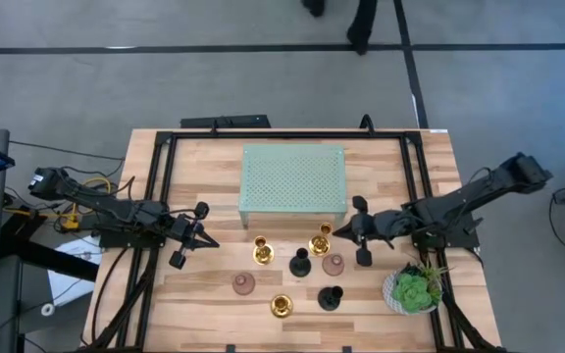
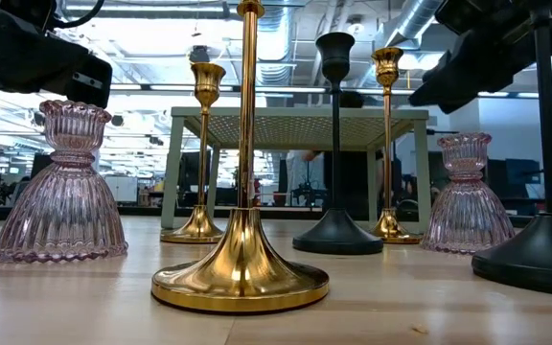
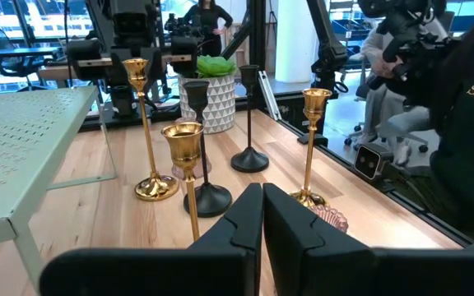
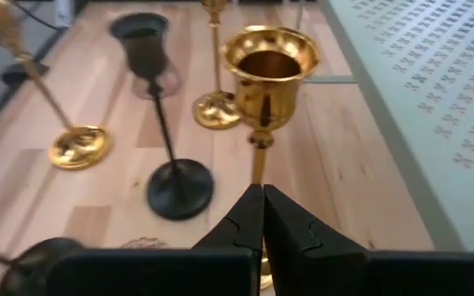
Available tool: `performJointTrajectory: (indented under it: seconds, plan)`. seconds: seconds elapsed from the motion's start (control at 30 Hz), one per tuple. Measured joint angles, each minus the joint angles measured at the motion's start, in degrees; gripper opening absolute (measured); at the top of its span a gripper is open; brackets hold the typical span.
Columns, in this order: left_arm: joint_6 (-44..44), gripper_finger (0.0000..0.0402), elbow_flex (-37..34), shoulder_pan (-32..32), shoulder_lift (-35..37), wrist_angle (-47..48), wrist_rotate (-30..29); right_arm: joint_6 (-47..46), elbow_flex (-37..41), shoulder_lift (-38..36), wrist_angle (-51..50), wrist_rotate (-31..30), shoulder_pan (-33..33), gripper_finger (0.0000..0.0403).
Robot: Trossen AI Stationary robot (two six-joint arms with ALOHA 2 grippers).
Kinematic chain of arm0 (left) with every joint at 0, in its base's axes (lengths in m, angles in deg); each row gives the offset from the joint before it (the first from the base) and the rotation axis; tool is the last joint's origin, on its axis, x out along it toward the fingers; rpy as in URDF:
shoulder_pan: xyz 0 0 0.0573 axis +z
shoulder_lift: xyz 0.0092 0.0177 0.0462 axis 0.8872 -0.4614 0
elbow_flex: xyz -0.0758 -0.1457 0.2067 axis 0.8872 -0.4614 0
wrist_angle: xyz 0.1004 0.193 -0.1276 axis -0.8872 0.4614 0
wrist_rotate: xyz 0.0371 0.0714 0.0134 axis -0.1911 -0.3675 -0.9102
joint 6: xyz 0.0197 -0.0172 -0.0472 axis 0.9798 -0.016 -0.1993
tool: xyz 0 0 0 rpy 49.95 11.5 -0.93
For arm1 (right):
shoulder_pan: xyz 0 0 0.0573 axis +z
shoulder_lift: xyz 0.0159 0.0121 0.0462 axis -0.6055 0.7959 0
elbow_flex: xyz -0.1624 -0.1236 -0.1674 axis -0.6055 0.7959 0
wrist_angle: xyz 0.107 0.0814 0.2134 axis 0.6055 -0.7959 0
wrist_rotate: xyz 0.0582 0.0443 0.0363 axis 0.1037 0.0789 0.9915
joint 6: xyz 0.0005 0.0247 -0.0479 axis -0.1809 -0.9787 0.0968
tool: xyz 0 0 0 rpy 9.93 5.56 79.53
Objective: Pick & Place candle stick holders
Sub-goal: Put the right gold candle holder on the shelf
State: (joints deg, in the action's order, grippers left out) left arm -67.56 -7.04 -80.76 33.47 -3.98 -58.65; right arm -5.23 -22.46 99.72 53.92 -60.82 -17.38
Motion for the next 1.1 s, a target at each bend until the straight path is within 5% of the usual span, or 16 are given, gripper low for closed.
performJointTrajectory:
  seconds: [0.4, 0.83, 1.1]
  plan:
    - [0.0, 0.0012, 0.0, 0.0, 0.0, 0.0, 0.0, -4.47, -3.6, 7.71, 0.11, -0.84, -1.03, 0.0004]
    - [-0.14, 0.0012, 0.0, 0.0, 0.02, -0.01, 0.0, -4.96, -4.56, 8.37, 0.08, 0.29, -0.72, 0.0139]
    - [-0.13, 0.0012, 0.0, 0.0, 0.02, 0.0, 0.0, -4.96, -4.56, 8.37, 2.08, 0.82, -0.84, 0.0168]
